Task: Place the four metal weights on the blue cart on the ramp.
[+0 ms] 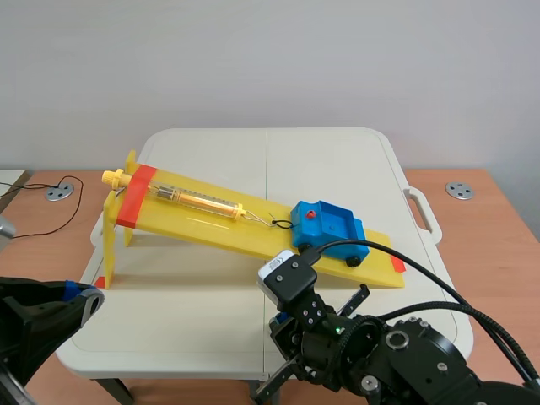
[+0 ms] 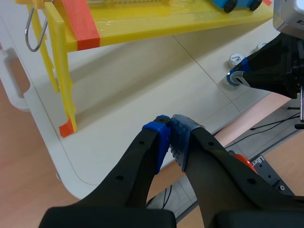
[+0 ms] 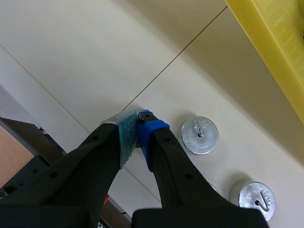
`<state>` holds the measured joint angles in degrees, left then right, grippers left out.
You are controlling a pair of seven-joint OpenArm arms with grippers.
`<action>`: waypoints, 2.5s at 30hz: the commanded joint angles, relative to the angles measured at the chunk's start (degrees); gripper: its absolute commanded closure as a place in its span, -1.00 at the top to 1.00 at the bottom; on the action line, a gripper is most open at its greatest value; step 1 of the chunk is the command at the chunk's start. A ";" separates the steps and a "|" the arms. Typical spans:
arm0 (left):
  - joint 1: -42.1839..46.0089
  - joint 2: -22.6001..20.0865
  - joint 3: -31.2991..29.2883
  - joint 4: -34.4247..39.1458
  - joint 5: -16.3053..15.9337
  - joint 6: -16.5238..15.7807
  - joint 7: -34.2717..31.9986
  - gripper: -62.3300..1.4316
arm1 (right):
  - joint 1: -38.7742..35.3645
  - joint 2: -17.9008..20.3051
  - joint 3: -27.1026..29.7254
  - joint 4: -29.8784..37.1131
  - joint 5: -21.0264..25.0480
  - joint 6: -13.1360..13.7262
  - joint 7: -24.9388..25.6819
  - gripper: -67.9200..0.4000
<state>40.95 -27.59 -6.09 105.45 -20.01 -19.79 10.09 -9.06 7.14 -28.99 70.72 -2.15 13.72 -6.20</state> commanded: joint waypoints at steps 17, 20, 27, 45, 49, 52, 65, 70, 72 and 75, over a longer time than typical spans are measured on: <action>-0.20 1.20 -0.90 4.35 -4.42 -2.54 -5.73 -0.87 | -7.10 6.40 4.11 27.23 13.46 -1.68 -0.83 -0.97; -0.20 1.20 -0.90 4.35 -4.42 -2.54 -5.73 -0.87 | -10.82 7.02 8.13 32.00 17.64 -1.09 -2.19 -0.97; -0.20 1.20 -0.90 4.35 -4.42 -2.54 -5.75 -0.87 | -16.09 6.88 19.54 41.18 29.03 2.64 -4.83 -0.97; -0.20 1.20 -0.90 4.35 -4.42 -2.54 -5.73 -0.87 | -5.84 -1.07 34.14 37.59 41.51 2.82 -9.38 -0.97; -0.20 1.20 -0.90 4.35 -4.42 -2.54 -5.75 -0.87 | -2.23 -2.75 34.14 32.94 41.86 4.39 -9.35 -0.97; -0.20 1.20 -0.90 4.35 -4.42 -2.54 -5.73 -0.87 | 0.57 -3.85 34.07 30.10 41.88 6.32 -9.38 -0.97; -0.20 1.20 -0.90 4.35 -4.42 -2.54 -5.73 -0.87 | 11.04 -6.51 33.75 16.85 41.88 8.72 -9.84 -0.97; -0.20 1.20 -0.90 4.35 -4.42 -2.54 -5.73 -0.87 | 14.10 -6.84 32.48 11.91 41.88 8.68 -10.12 -0.97; -0.20 1.22 -0.90 4.35 -4.42 -2.54 -5.73 -0.87 | 15.04 -6.84 31.91 10.45 41.83 8.70 -10.01 -0.97; -0.20 1.22 -0.90 4.35 -4.42 -2.54 -5.70 -0.87 | 16.20 -7.06 31.87 8.87 41.55 8.66 -9.77 -0.97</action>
<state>40.95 -27.59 -6.09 105.45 -20.01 -19.79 10.07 1.06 0.30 3.68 74.15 35.40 18.46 -23.09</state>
